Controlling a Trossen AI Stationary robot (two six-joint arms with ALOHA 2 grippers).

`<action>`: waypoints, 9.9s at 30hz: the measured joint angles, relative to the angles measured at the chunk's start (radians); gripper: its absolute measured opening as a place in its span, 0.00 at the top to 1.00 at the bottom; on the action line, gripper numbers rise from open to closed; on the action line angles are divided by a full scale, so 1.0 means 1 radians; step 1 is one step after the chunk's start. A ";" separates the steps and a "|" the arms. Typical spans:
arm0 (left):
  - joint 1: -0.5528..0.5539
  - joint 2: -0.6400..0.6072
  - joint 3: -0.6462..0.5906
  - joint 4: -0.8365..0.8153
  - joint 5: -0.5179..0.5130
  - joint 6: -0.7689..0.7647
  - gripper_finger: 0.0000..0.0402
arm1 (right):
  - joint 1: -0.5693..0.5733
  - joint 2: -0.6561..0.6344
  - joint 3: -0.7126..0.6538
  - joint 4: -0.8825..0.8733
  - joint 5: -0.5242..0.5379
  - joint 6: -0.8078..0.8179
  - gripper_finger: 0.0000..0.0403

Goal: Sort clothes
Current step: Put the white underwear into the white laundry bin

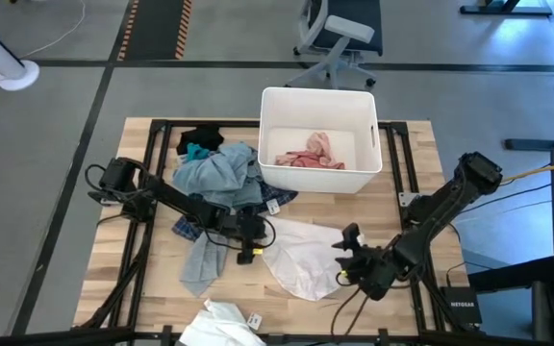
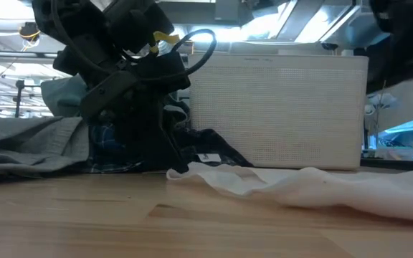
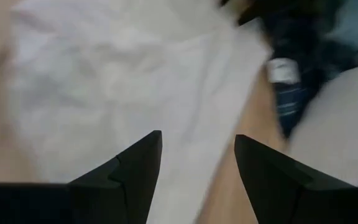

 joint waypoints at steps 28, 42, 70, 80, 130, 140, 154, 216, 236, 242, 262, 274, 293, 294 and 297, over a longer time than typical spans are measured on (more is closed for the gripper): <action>0.002 0.000 0.000 0.015 -0.001 -0.027 0.59 | 0.230 0.164 -0.236 0.085 0.074 0.001 0.45; 0.002 0.000 0.000 0.031 -0.006 -0.037 0.59 | 0.176 0.146 -0.219 0.075 0.065 -0.067 0.96; 0.009 0.047 0.000 0.095 -0.024 -0.070 0.59 | -0.241 0.129 0.119 0.117 0.053 -0.783 0.96; 0.005 -0.008 0.000 0.044 -0.022 -0.072 0.59 | -0.433 0.134 0.120 0.405 -0.145 -0.946 0.97; -0.078 -0.265 0.000 -0.175 -0.075 -0.107 0.59 | -0.510 0.156 0.120 0.478 -0.294 -0.651 0.41; -0.075 -0.147 0.000 -0.264 -0.078 -0.044 0.59 | -0.345 0.145 0.102 0.273 -0.172 -0.456 0.41; -0.168 -0.130 0.000 -0.267 -0.224 0.371 0.59 | -0.209 0.145 -0.023 0.301 0.091 -0.223 0.41; -0.004 -0.101 0.000 -0.044 -0.518 0.768 0.69 | -0.189 0.186 -0.110 0.580 0.122 -0.203 0.41; -0.239 -0.307 -0.036 -0.315 -0.402 0.081 0.60 | -0.232 0.428 -0.081 1.104 -0.153 -0.251 0.41; -0.280 -0.306 -0.095 -0.159 -0.403 0.047 0.60 | -0.300 0.535 0.027 1.108 -0.197 -0.338 0.41; -0.273 -0.248 -0.134 -0.023 -0.404 0.041 0.60 | -0.214 0.293 0.130 0.564 -0.101 -0.486 0.41; -0.272 -0.224 -0.134 -0.018 -0.406 0.048 0.60 | -0.175 0.375 0.032 0.337 0.013 -0.496 0.41; -0.266 -0.224 -0.133 -0.014 -0.409 0.059 0.60 | -0.325 0.503 0.035 0.701 0.028 -0.914 0.41; -0.266 -0.224 -0.133 -0.016 -0.409 0.057 0.60 | -0.340 0.502 0.036 0.695 -0.013 -0.913 0.41; -0.266 -0.224 -0.133 -0.016 -0.409 0.054 0.60 | -0.363 0.501 0.040 0.681 -0.078 -0.907 0.41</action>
